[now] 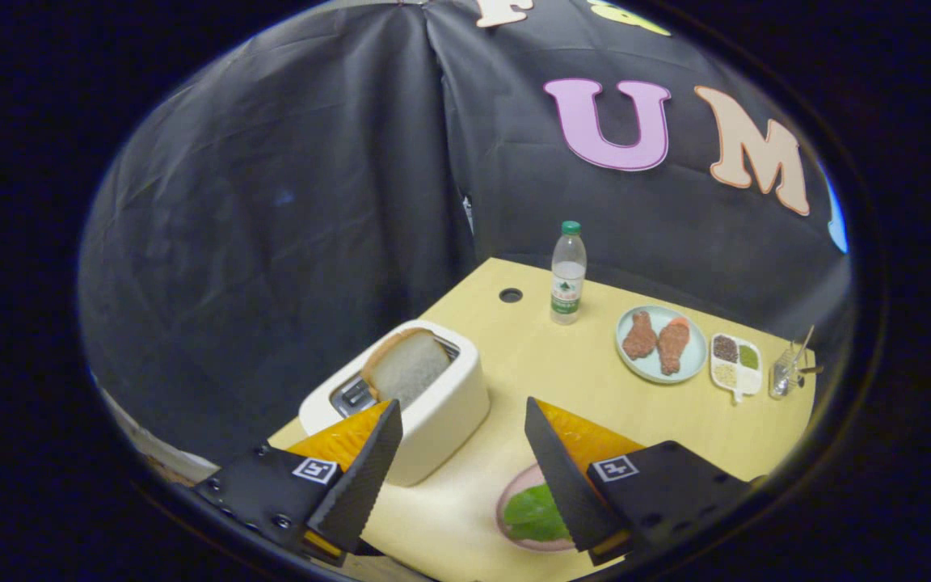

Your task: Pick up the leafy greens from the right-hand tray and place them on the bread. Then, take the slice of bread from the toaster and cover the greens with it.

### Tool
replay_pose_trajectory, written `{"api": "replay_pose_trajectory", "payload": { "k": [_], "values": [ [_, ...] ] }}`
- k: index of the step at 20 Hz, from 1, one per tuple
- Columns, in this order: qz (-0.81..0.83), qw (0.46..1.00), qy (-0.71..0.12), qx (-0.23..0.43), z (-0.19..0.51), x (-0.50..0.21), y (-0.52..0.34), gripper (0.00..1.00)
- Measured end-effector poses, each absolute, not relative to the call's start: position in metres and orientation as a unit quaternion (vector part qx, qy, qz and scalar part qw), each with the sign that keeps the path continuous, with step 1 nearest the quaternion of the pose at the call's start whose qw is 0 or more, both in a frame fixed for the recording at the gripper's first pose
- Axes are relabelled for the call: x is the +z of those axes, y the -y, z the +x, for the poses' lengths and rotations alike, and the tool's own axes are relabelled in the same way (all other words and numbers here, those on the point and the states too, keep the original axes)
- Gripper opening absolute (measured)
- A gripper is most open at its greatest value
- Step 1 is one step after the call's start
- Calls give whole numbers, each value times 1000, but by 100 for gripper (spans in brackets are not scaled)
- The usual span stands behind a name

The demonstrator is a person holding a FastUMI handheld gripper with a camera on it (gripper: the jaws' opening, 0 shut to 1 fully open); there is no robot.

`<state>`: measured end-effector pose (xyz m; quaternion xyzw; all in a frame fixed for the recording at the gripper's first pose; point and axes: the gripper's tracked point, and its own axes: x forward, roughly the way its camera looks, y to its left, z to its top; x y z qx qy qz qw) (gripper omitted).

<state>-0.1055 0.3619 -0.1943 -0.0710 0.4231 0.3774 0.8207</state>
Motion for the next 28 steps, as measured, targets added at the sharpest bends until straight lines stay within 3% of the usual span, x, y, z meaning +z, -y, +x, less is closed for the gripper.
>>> {"api": "replay_pose_trajectory", "payload": {
  "k": [16,21,25,28],
  "values": [
    [-38,819,-479,315,-117,-260,-453,95],
    [-73,817,-488,298,-118,-276,-447,61],
    [-80,819,-488,289,-118,-273,-439,17],
    [-49,831,-468,295,-110,-247,-442,10]
  ]
}}
